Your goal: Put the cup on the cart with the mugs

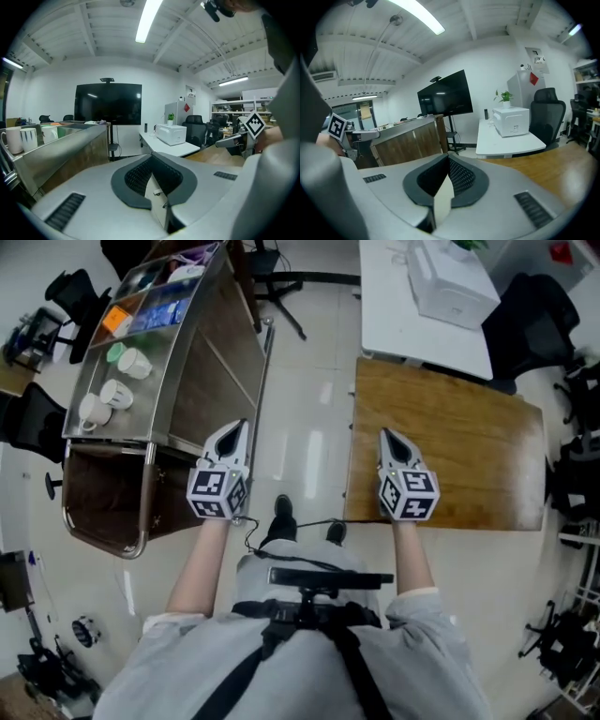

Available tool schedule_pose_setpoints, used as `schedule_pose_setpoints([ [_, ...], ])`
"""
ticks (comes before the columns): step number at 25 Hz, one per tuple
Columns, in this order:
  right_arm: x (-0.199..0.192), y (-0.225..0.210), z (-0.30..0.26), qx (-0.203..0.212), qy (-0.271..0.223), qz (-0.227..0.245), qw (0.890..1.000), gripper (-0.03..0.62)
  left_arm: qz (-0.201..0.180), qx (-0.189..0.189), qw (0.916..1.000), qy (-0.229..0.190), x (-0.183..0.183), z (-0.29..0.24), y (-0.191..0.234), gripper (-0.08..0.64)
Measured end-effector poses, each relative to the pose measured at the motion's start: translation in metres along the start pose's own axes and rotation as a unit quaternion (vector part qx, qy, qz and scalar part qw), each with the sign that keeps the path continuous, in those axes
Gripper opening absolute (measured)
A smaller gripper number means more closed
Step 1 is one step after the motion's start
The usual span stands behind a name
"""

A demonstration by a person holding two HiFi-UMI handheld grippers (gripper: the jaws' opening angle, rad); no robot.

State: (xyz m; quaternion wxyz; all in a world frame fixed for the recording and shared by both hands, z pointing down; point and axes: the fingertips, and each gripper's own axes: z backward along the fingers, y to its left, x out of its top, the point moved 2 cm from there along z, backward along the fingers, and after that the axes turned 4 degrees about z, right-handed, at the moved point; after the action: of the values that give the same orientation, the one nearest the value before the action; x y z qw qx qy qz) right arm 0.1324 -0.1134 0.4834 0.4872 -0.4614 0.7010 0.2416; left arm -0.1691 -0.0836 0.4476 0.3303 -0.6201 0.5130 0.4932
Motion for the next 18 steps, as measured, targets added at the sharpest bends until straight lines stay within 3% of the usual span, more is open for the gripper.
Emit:
schedule_pose_setpoints([
  [6, -0.026, -0.030, 0.024, -0.031, 0.014, -0.005, 0.999, 0.000, -0.005, -0.007, 0.9999, 0.009, -0.014, 0.000, -0.026, 0.002],
  [18, -0.056, -0.062, 0.051, -0.044, 0.023, -0.023, 0.999, 0.000, 0.003, -0.009, 0.9999, 0.010, -0.023, 0.000, -0.052, 0.002],
])
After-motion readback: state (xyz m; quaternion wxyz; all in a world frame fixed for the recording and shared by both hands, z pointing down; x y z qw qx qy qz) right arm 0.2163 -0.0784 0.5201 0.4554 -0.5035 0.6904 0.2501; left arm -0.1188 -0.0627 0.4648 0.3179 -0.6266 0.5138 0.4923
